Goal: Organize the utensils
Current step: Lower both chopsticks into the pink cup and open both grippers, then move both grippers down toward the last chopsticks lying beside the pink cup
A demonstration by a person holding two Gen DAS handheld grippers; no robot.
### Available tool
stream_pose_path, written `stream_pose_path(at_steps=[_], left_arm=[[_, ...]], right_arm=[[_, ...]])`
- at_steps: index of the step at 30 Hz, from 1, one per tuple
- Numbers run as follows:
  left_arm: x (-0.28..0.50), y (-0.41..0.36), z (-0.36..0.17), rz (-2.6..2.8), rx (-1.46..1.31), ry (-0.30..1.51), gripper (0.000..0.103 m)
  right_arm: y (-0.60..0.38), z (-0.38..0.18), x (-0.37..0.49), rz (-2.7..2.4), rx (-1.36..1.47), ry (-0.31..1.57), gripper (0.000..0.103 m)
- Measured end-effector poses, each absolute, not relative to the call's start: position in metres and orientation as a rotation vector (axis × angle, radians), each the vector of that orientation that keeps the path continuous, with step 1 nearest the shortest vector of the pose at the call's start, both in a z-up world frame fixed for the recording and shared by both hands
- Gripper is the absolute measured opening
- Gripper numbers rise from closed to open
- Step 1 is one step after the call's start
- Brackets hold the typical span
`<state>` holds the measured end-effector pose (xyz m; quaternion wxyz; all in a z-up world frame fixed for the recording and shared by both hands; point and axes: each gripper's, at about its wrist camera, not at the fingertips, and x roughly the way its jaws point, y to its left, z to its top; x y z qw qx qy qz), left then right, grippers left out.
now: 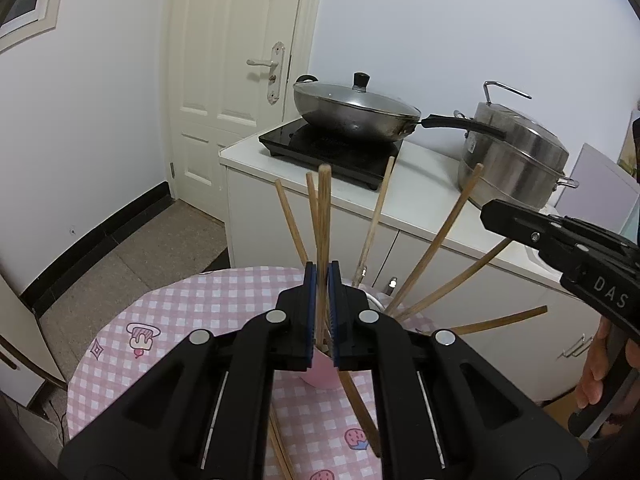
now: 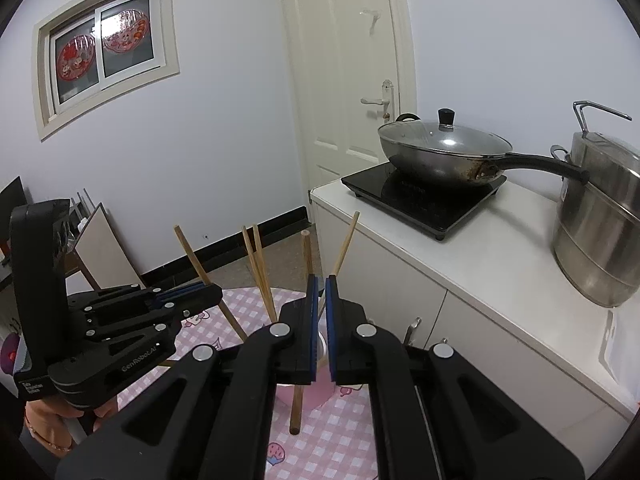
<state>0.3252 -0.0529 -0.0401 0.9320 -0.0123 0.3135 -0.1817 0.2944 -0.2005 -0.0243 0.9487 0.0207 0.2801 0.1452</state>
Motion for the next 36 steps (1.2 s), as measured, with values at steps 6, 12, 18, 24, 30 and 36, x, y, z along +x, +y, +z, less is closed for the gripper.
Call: stream_pose_path(at_steps=[6,12,18,24,30,36], left_arm=[[0.316,-0.054,-0.028,-0.371,-0.011,0.624,0.007],[0.301,-0.053,-0.012,-0.372,-0.017,0.591,0.028],[0.276,-0.050,0.003,-0.352,-0.003,0.544,0.050],[0.244,-0.041,0.013,-0.316,0.013,0.492,0.052],[0.217,-0.021,0.005,-0.295,-0.002,0.489,0.052],[0.199,0.005,-0.021,-0.271,-0.023,0.541,0.052]], right_arm=[[-0.202,-0.019,0.286,0.291,0.056,0.557,0.003],[-0.206,-0.008,0.272,0.292,0.064,0.532,0.003],[-0.206,-0.002,0.251,0.298,0.072,0.513,0.004],[-0.202,-0.004,0.226,0.309,0.083,0.503,0.010],[-0.194,-0.010,0.201,0.303,0.078,0.493,0.020],[-0.180,-0.031,0.185,0.304,0.076,0.517,0.023]])
